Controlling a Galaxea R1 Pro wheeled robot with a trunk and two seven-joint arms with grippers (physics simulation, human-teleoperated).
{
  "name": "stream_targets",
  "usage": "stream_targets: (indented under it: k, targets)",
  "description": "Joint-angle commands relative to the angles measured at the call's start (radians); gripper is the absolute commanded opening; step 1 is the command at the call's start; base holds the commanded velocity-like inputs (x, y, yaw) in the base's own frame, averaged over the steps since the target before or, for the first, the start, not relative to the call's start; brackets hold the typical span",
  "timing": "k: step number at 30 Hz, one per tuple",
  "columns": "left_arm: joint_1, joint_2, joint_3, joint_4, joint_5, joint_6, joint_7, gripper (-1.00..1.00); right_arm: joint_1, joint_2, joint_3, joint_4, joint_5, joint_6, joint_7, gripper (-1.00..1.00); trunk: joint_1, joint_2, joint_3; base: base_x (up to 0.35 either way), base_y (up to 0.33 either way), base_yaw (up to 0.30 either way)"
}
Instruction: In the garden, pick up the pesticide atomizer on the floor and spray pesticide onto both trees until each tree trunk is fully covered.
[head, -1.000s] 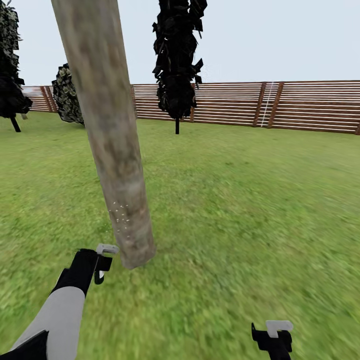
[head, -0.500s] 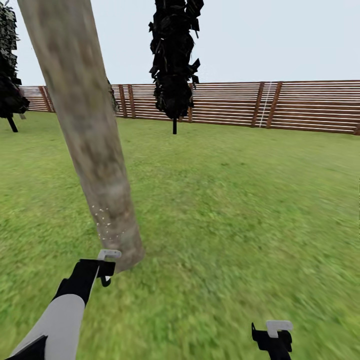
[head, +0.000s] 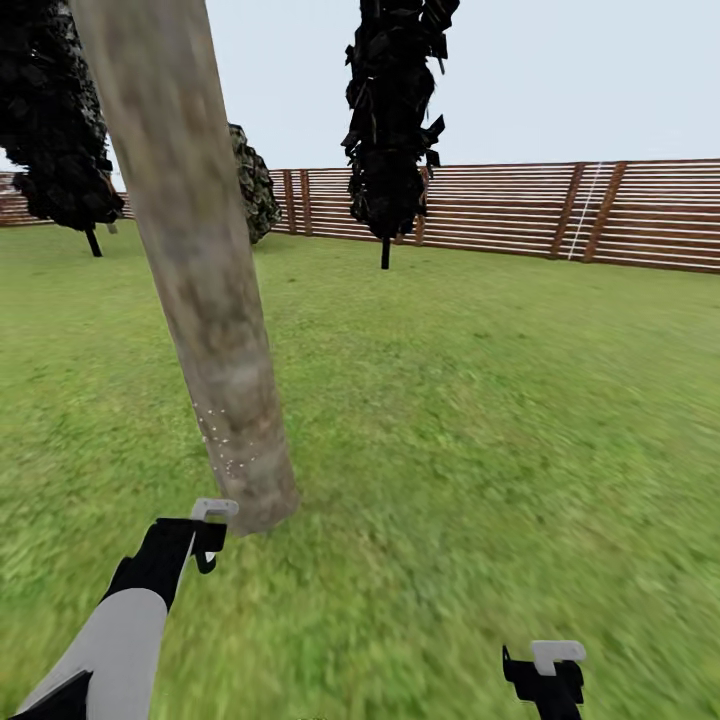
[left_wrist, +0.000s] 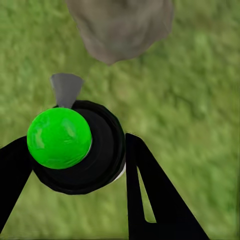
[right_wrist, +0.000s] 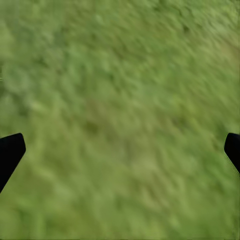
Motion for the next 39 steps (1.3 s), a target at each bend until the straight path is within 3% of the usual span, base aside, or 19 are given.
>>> stream_targets:
  k: [1, 20, 28, 32, 39]
  targets:
    - [-0.001, -0.003, 0.008, -0.002, -0.011, 0.002, -0.009, -1.00, 0.000, 0.000, -0.005, 0.001, 0.010, -0.002, -0.004, 1.00, 0.000, 0.000, -0.001, 0.000, -0.276, 0.278]
    - [-0.001, -0.005, 0.009, -0.002, -0.012, 0.002, -0.009, -1.00, 0.000, 0.000, -0.006, 0.001, 0.011, -0.002, -0.005, 1.00, 0.000, 0.000, -0.001, 0.023, -0.276, 0.035]
    - [-0.001, 0.003, 0.009, -0.002, -0.013, 0.002, -0.005, -1.00, 0.000, 0.000, -0.005, 0.001, 0.010, -0.002, -0.004, 1.00, 0.000, 0.000, -0.001, 0.087, -0.276, 0.264]
    - [-0.001, 0.002, 0.009, 0.007, -0.011, 0.001, 0.058, -1.00, 0.000, 0.000, -0.005, 0.001, 0.011, -0.002, -0.004, 1.00, 0.000, 0.000, -0.001, 0.135, -0.276, 0.278]
    - [-0.001, -0.004, 0.010, 0.011, -0.009, 0.001, 0.065, -1.00, 0.000, 0.000, -0.005, 0.001, 0.010, -0.002, -0.004, 1.00, 0.000, 0.000, -0.001, 0.064, -0.276, 0.222]
